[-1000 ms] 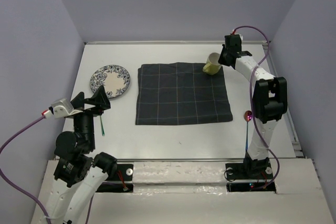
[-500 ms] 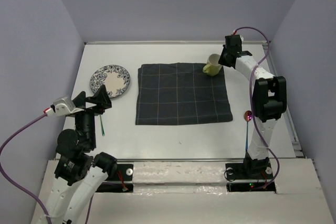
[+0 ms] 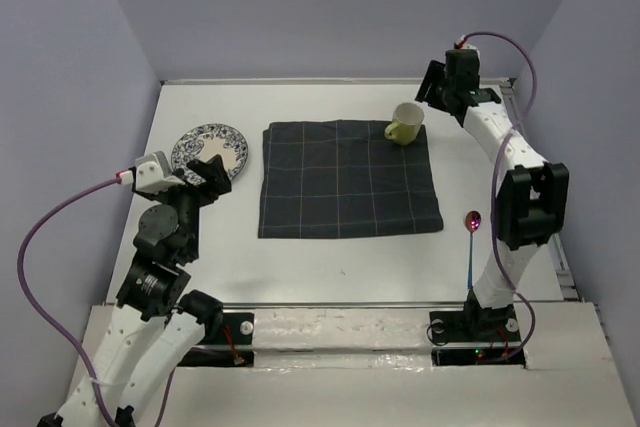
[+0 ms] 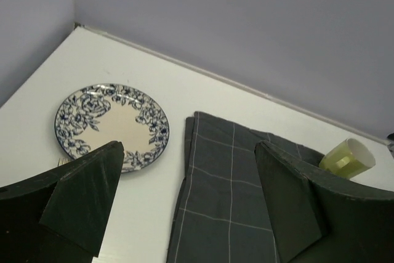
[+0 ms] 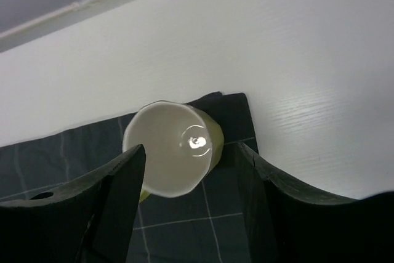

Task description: Set the dinner table for one person

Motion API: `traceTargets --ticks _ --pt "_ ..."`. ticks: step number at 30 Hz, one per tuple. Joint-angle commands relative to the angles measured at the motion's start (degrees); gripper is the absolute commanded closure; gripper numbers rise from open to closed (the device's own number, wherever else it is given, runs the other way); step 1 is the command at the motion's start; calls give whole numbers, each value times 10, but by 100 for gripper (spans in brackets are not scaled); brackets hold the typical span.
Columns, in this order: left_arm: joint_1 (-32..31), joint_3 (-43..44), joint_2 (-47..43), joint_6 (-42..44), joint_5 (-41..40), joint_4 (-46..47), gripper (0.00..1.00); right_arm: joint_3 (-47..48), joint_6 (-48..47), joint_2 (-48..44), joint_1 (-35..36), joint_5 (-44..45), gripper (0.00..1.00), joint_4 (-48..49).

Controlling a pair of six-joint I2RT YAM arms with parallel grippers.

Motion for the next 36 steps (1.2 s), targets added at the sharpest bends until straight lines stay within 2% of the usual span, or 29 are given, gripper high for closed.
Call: traceTargets --ticks 1,2,5,8,9,12,13,17,23,26,36 --pt "5 43 52 -56 12 -19 1 -85 23 -147 2 -69 36 46" --pt "6 45 64 -67 15 -25 1 -122 42 -174 17 -77 36 96" --pt "10 36 104 -133 28 -21 1 -250 73 -270 55 -111 36 161" --pt "37 11 149 -197 36 14 1 -326 69 -326 147 -72 36 193" --pt "61 -12 171 -214 57 44 1 -341 70 -335 187 -66 36 199" --pt "99 -55 214 -287 67 73 1 -401 76 -376 232 -71 36 213" --pt "132 -67 232 -326 67 87 1 -416 75 -402 256 -70 36 217" --pt "198 -123 260 -376 66 143 1 -474 85 -469 296 -62 37 241" --pt "308 -129 382 -392 144 205 1 -511 87 -507 314 -82 37 241" --pt "337 -141 420 -397 160 244 1 -520 81 -512 314 -84 37 235" --pt "342 -108 543 -403 199 309 5 -513 81 -484 319 -111 38 241"
